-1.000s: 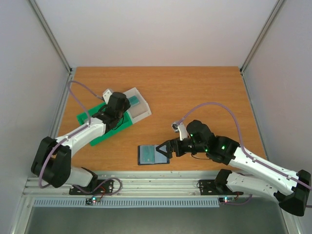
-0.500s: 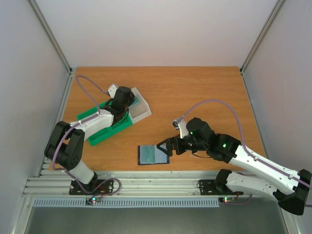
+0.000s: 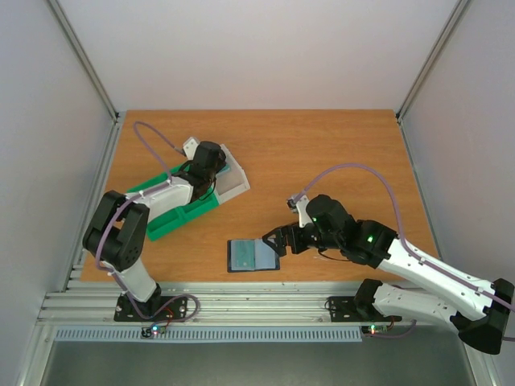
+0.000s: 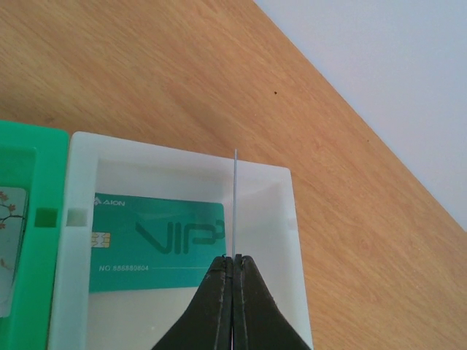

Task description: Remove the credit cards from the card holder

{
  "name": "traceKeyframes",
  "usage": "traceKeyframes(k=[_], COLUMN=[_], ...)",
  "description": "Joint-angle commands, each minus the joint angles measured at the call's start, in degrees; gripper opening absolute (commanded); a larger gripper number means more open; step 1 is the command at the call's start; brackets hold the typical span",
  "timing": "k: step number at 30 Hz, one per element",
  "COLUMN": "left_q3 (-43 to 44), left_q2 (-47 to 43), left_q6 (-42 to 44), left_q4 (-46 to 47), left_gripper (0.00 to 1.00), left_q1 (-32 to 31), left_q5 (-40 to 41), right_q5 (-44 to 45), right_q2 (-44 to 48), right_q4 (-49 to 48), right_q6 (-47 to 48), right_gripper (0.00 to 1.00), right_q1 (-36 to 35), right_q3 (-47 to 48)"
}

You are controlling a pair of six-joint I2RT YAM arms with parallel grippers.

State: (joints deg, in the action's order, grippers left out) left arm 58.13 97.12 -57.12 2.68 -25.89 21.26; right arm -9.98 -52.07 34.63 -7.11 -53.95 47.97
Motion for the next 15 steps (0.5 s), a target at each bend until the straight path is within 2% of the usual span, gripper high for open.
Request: traceKeyframes(k=[1, 15], left_q3=[1.37, 3.12], left_q2=[1.51, 6.15], left_q6=[1.32, 1.05], left_q4=[4.66, 4.92], left_gripper=[0.01, 0.01], left_q1=[0.30, 0.31], left_q5=[2.46, 1.25], right_q5=[4.26, 7.60], right_q2=[0.16, 1.88], right_q4=[2.44, 2.86], right_q6=[1.07, 0.12], right_gripper=[0.99, 0.99], right_q1=[0.14, 0.16], right_q3=[2.69, 1.17])
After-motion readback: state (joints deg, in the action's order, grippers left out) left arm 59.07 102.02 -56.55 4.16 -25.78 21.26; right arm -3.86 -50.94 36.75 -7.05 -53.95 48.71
